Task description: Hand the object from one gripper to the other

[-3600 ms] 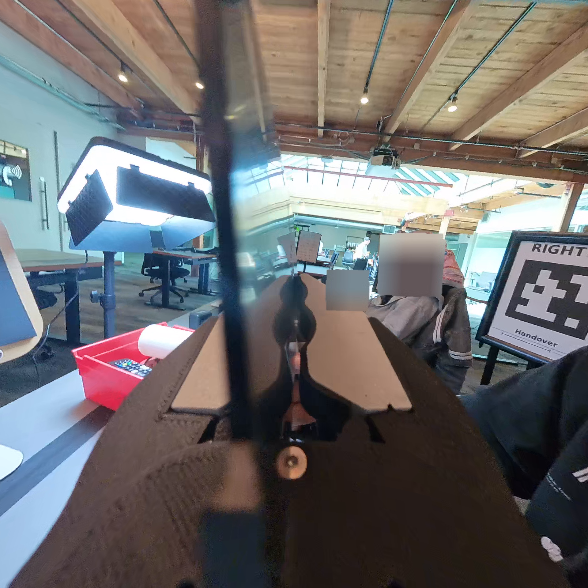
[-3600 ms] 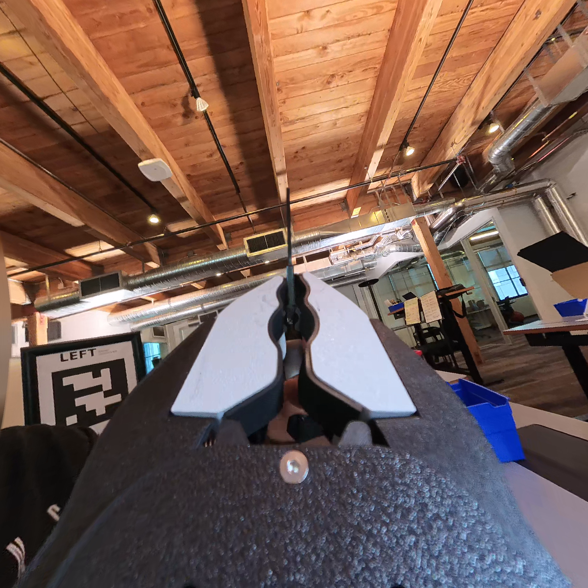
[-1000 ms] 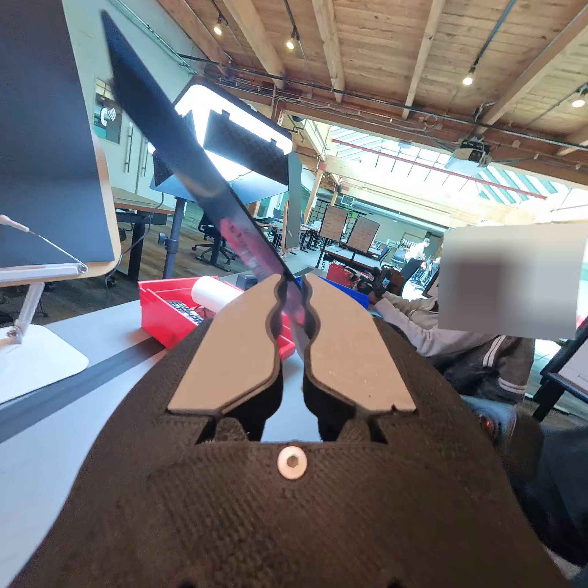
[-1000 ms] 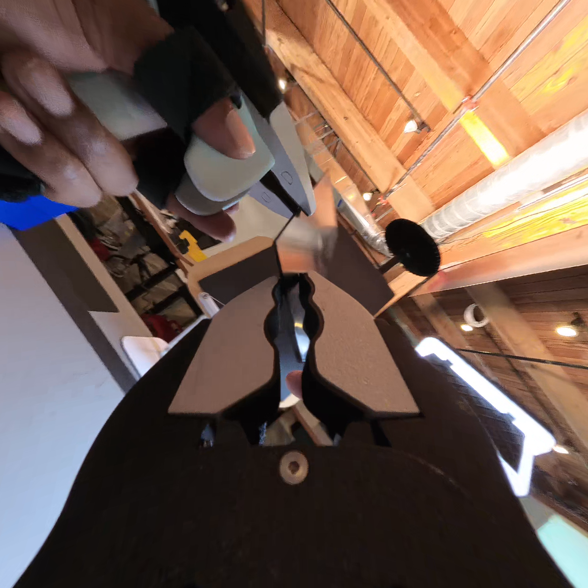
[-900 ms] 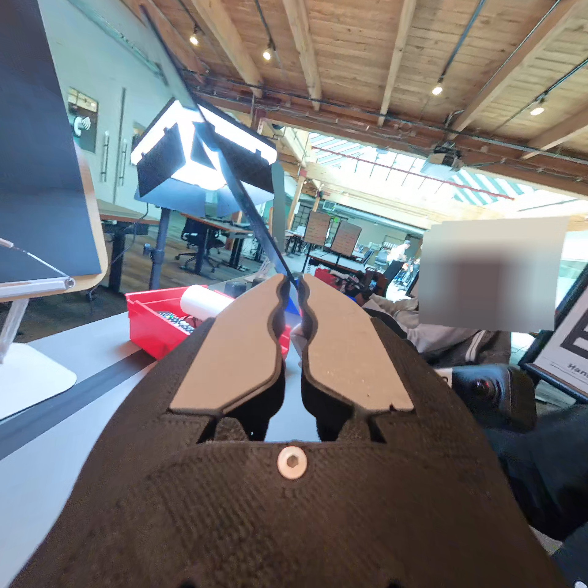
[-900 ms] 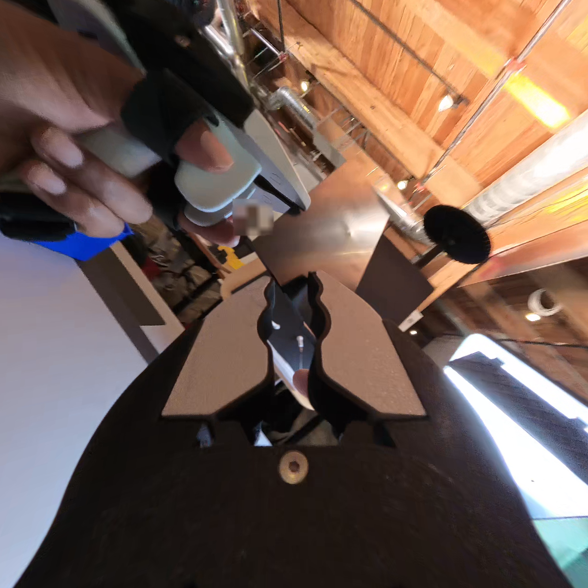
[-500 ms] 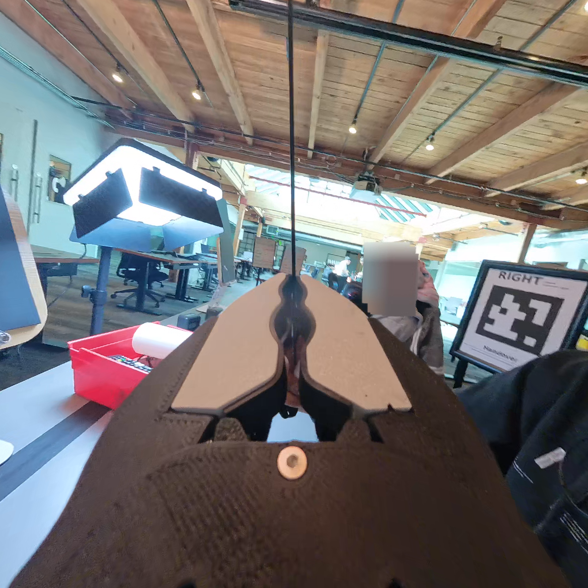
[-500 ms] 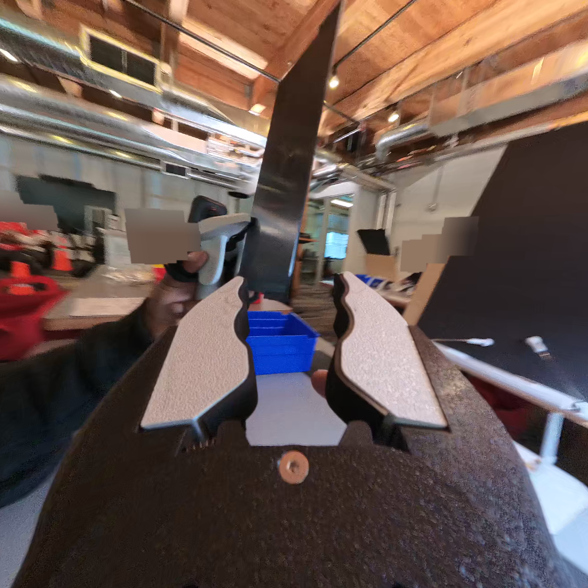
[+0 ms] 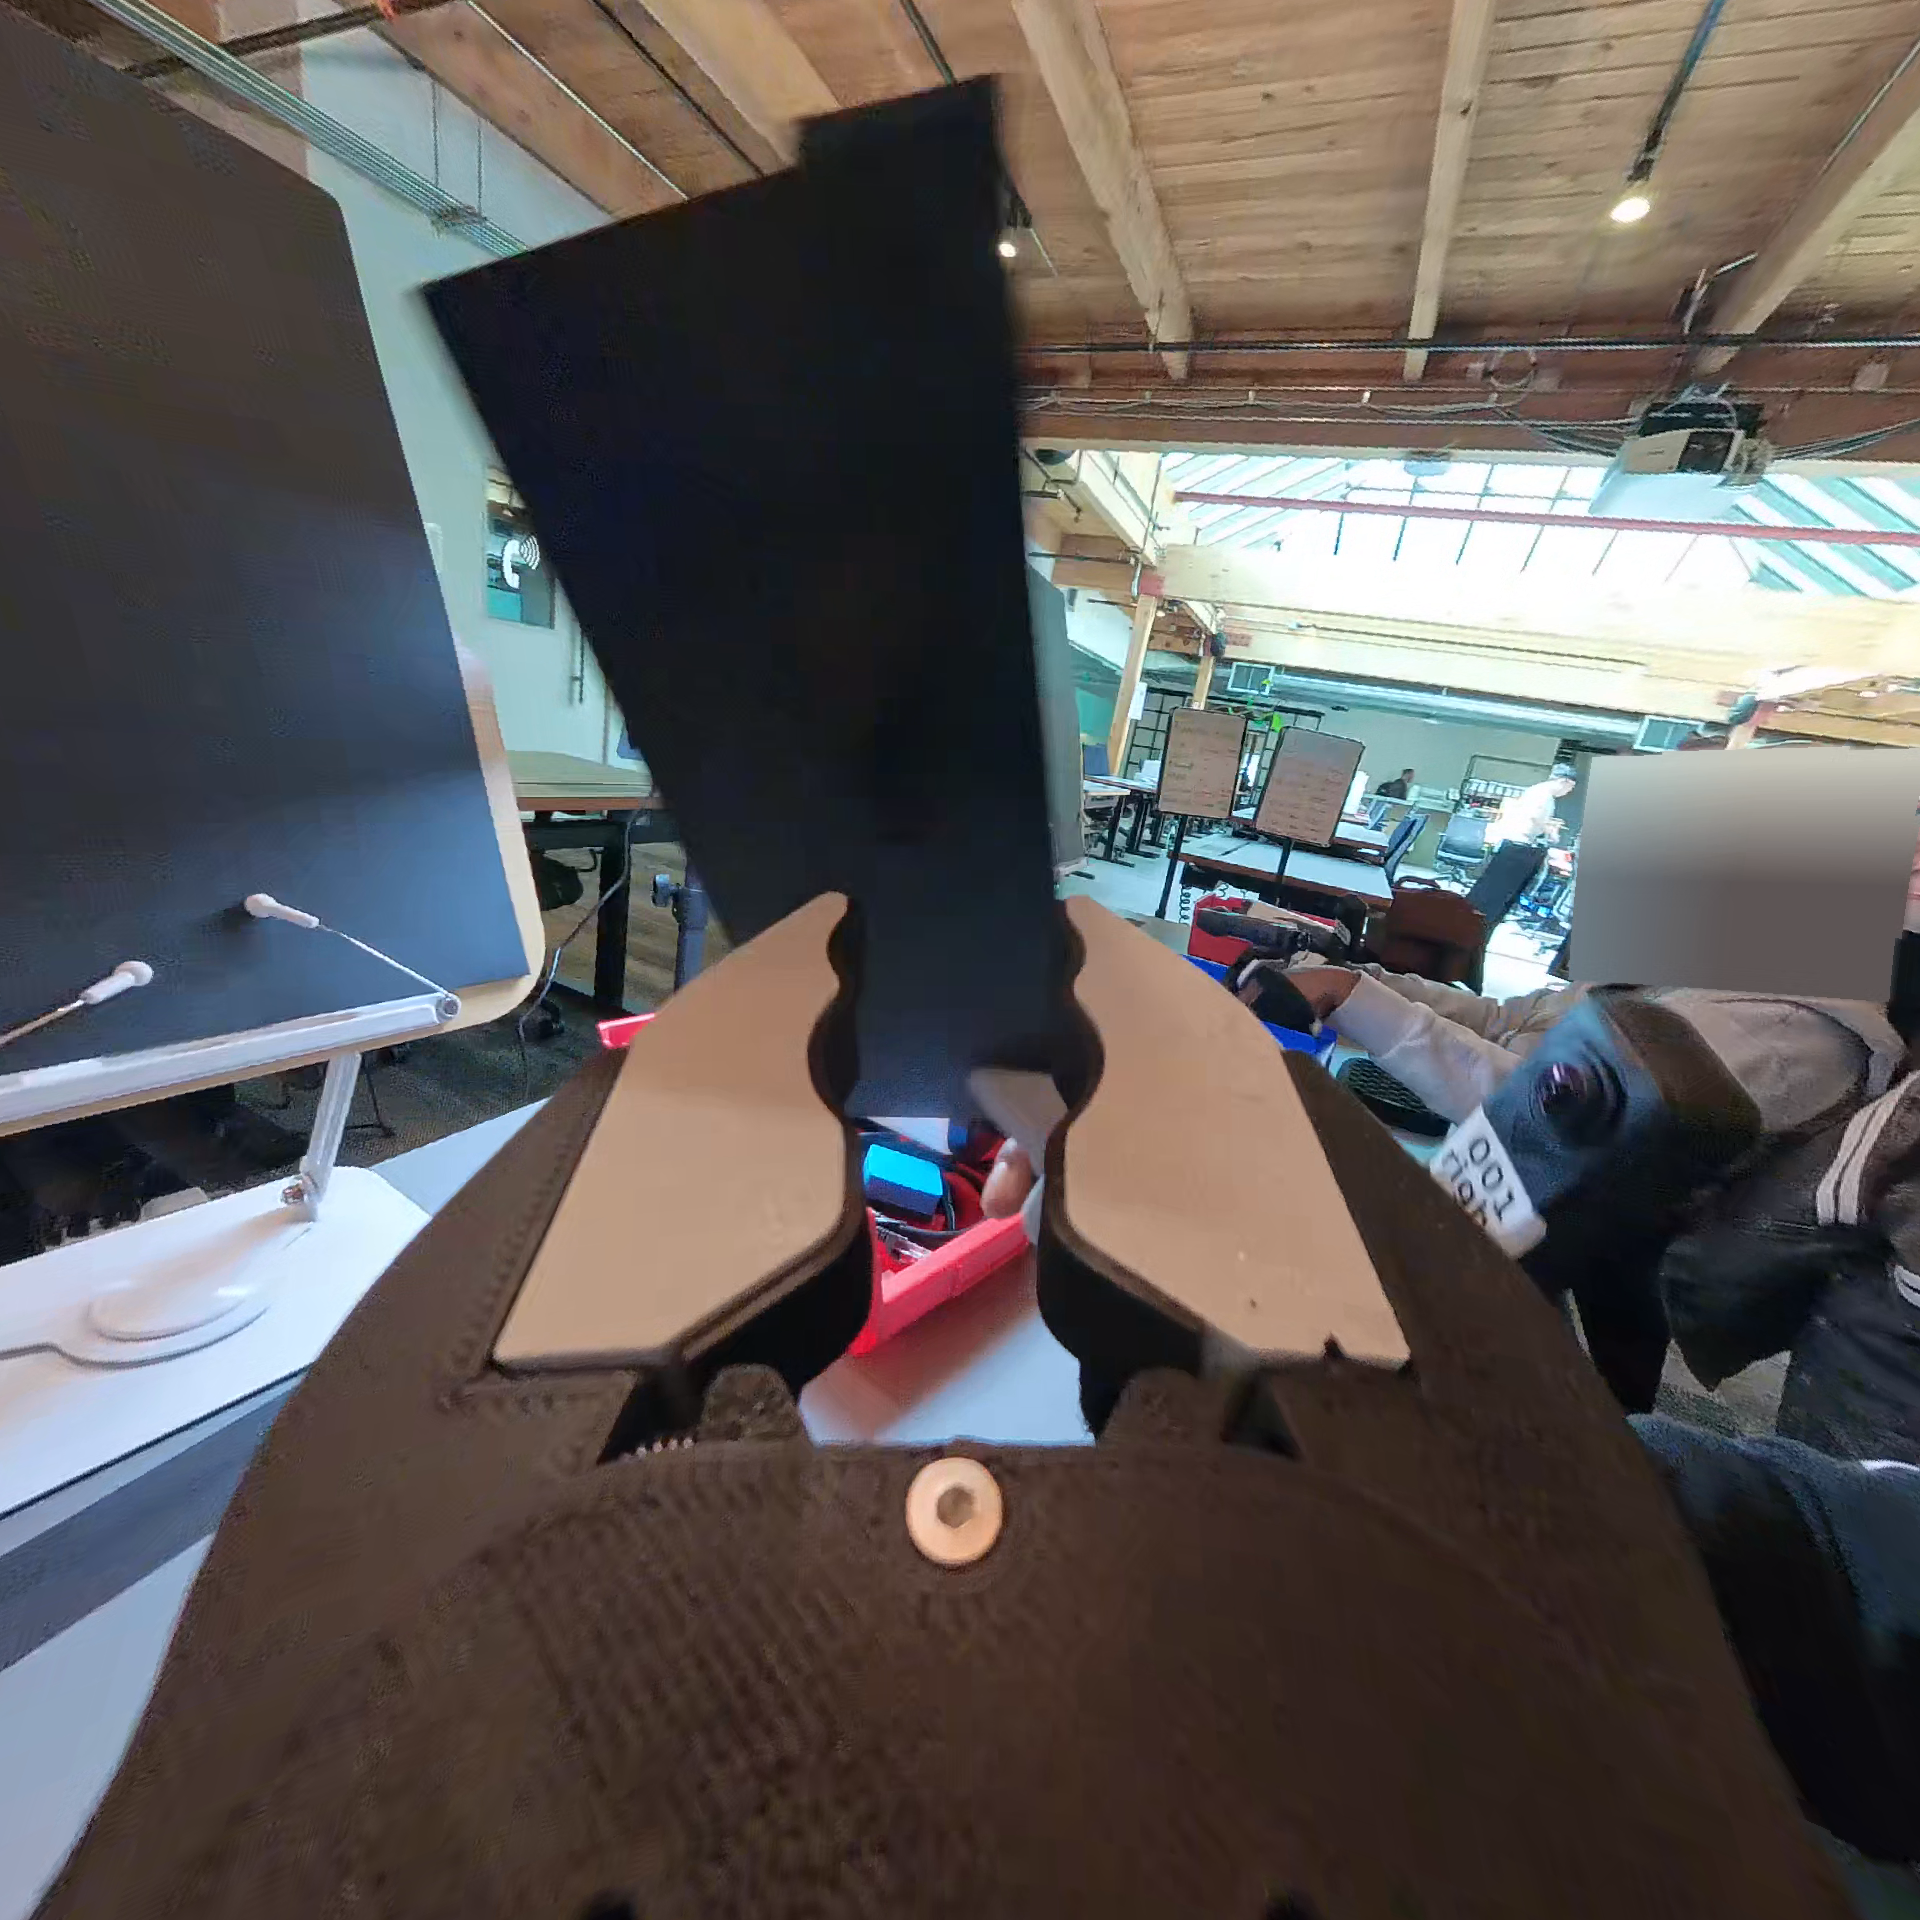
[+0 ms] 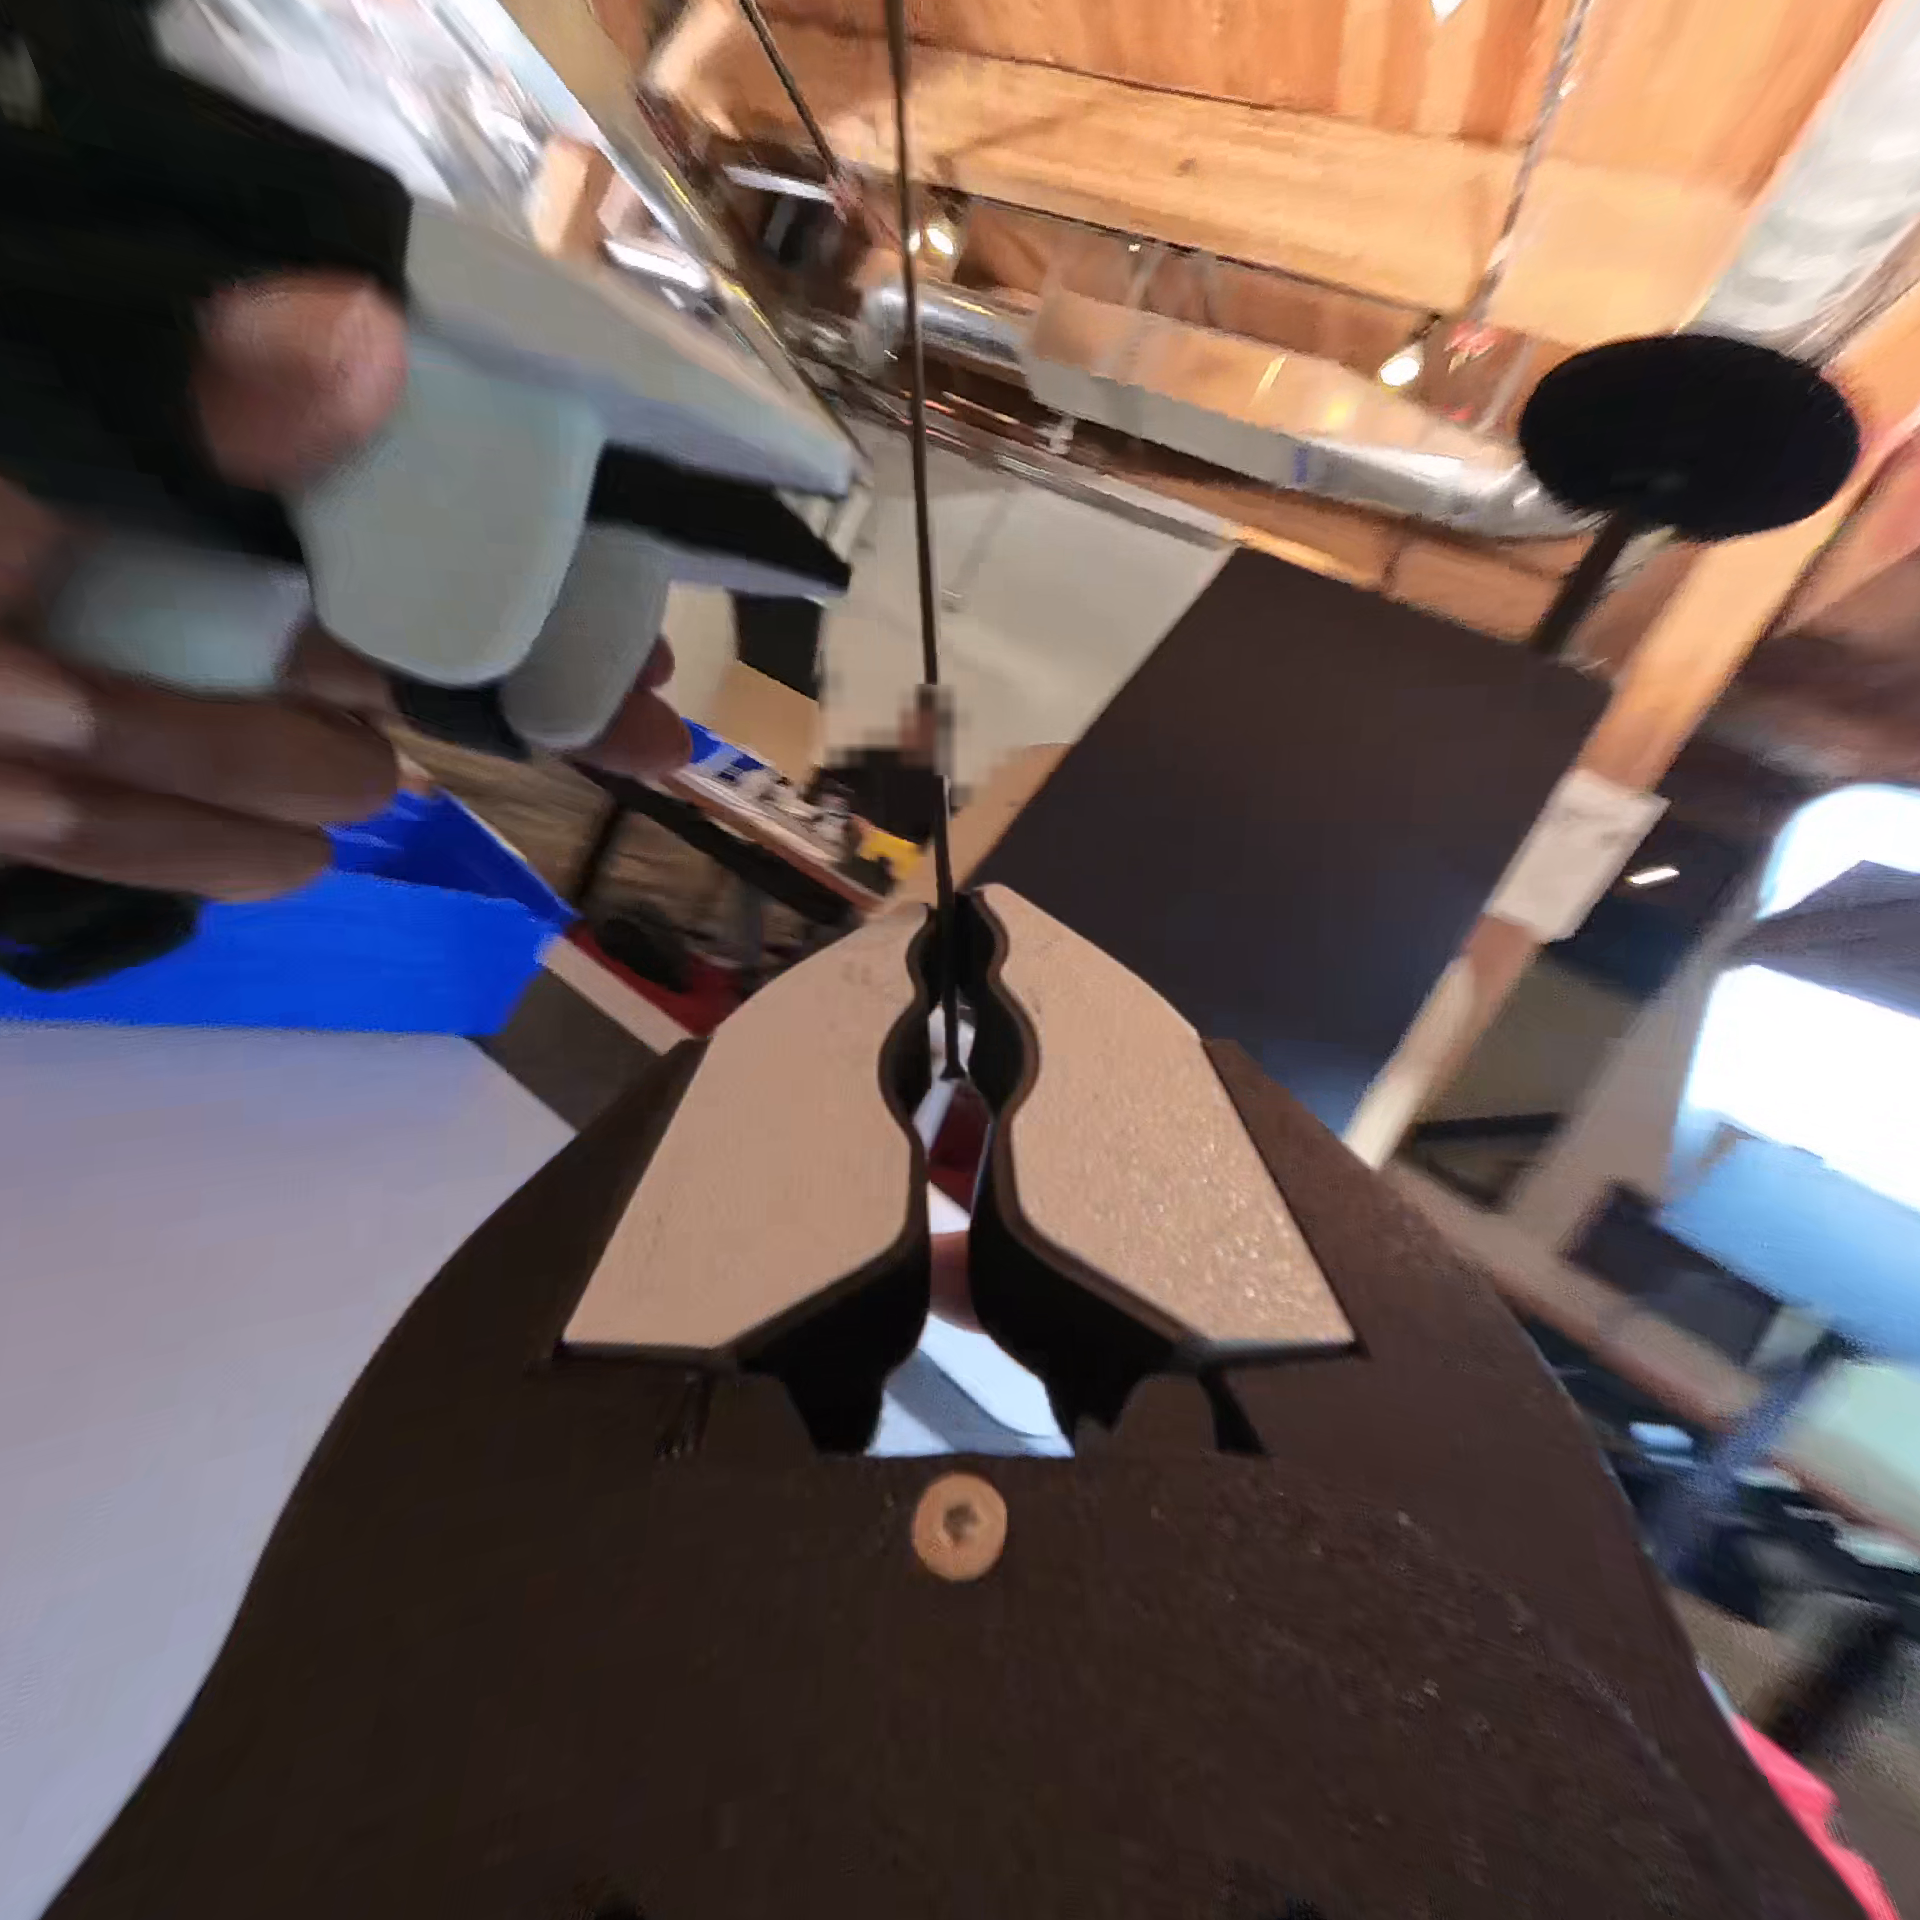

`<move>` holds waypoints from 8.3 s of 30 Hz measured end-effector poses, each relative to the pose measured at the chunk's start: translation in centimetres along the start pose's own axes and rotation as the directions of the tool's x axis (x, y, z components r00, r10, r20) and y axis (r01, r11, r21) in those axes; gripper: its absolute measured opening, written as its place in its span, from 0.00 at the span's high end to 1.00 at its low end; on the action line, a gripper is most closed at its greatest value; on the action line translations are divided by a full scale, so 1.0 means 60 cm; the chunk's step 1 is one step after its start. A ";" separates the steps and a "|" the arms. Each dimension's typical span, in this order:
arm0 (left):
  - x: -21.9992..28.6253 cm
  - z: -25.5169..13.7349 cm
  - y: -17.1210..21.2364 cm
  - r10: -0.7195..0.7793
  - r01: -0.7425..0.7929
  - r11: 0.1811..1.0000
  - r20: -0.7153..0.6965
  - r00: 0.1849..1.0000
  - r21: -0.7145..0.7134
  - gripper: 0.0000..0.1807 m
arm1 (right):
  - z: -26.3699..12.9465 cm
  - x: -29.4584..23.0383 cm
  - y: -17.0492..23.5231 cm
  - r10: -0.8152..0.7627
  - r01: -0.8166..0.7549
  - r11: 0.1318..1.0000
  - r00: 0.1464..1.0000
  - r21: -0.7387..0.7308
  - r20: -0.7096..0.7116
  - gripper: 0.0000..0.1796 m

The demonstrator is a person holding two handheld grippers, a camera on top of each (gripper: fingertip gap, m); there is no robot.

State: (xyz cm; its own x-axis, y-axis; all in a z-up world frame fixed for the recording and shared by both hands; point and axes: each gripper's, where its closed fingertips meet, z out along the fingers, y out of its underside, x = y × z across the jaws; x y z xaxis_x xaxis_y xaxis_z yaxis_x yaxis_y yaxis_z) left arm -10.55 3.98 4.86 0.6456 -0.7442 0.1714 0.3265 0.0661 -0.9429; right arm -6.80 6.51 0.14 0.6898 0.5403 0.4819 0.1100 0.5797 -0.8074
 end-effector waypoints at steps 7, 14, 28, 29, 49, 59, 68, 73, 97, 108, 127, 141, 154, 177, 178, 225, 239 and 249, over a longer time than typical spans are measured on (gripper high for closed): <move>-0.031 0.006 0.030 -0.031 0.031 0.999 0.079 0.996 -0.010 0.94 | 0.003 -0.014 0.022 -0.485 0.473 0.874 0.860 -0.107 -0.158 0.99; -0.057 -0.004 0.031 -0.159 0.160 0.987 -0.065 0.985 0.016 0.97 | 0.008 -0.036 0.021 -0.486 0.483 0.873 0.872 -0.070 -0.059 0.91; 0.037 -0.052 0.019 -0.198 0.131 0.978 -0.541 0.817 -0.159 0.99 | -0.056 -0.055 -0.043 0.555 -0.483 0.819 0.526 -0.310 0.644 0.76; 0.042 -0.047 0.030 -0.195 0.114 0.977 -0.545 0.815 -0.179 0.99 | -0.058 -0.060 -0.049 0.570 -0.516 0.798 0.479 -0.312 0.667 0.80; 0.002 0.042 0.091 0.114 -0.101 0.987 0.104 0.988 -0.126 0.85 | 0.015 0.022 0.072 -0.300 0.244 0.899 0.948 -0.364 -0.105 0.99; -0.065 0.019 0.090 0.109 -0.096 0.989 0.108 0.988 -0.115 0.97 | 0.022 -0.031 0.096 -0.363 0.370 0.872 0.928 -0.320 0.085 0.87; -0.044 -0.033 0.069 -0.057 -0.009 0.975 -0.287 0.956 -0.223 0.99 | -0.029 -0.035 0.015 0.339 -0.254 0.940 0.775 -0.228 0.534 0.78; -0.005 -0.041 0.085 -0.101 -0.024 0.959 -0.423 0.900 -0.282 0.99 | -0.036 -0.052 0.020 0.500 -0.413 0.863 0.615 -0.292 0.609 0.79; -0.031 0.037 0.091 0.105 -0.096 0.994 0.190 0.976 -0.055 0.92 | 0.021 0.010 0.078 -0.493 0.429 0.829 0.863 -0.358 -0.108 0.98; -0.052 0.000 0.091 0.193 -0.217 0.954 -0.132 0.972 -0.206 0.99 | -0.012 -0.072 0.017 -0.011 0.114 0.971 0.899 -0.209 0.438 0.80; 0.004 -0.022 0.071 -0.215 0.110 0.941 -0.313 0.925 -0.319 0.86 | -0.021 -0.029 0.003 -0.453 0.441 0.892 0.860 0.104 0.234 0.99; -0.061 0.028 0.146 -0.472 0.447 0.881 -0.219 0.854 -0.157 0.93 | -0.005 -0.018 0.085 -0.694 0.696 0.718 0.713 0.021 0.103 0.91; -0.054 -0.036 0.038 -0.278 0.437 0.854 -0.462 0.842 0.282 0.98 | -0.007 -0.033 0.006 0.633 -0.640 0.746 0.595 -0.183 0.495 0.69; 0.025 -0.049 0.053 0.365 -0.422 0.901 -0.357 0.860 -0.096 0.77 | -0.036 -0.032 0.117 0.105 -0.008 0.985 0.819 -0.171 0.564 0.99; 0.035 -0.051 0.056 0.381 -0.450 0.886 -0.377 0.844 -0.114 0.76 | -0.033 -0.028 0.124 0.058 0.034 0.987 0.838 -0.159 0.542 0.99; 0.009 -0.048 0.030 -0.142 0.250 0.961 -0.562 0.815 0.119 0.99 | -0.047 -0.007 -0.065 0.517 -0.646 0.761 0.542 -0.066 0.662 0.79; -0.034 -0.002 0.070 -0.380 0.350 0.924 -0.266 0.886 -0.152 0.82 | -0.008 0.045 0.033 -0.590 0.593 0.805 0.805 -0.033 0.060 0.99; 0.011 0.018 0.154 -0.551 0.425 0.791 -0.210 0.808 -0.440 0.82 | 0.001 0.084 0.107 -0.789 0.765 0.612 0.610 -0.202 -0.079 0.99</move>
State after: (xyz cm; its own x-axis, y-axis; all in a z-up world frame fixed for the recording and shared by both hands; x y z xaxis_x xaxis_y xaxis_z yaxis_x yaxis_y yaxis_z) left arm -6.36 4.78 -3.44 0.1971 -0.7771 0.5977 0.2287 -0.5564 -0.7988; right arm -2.65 12.98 -2.63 0.3904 -0.1756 0.9038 0.7393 0.6448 -0.1941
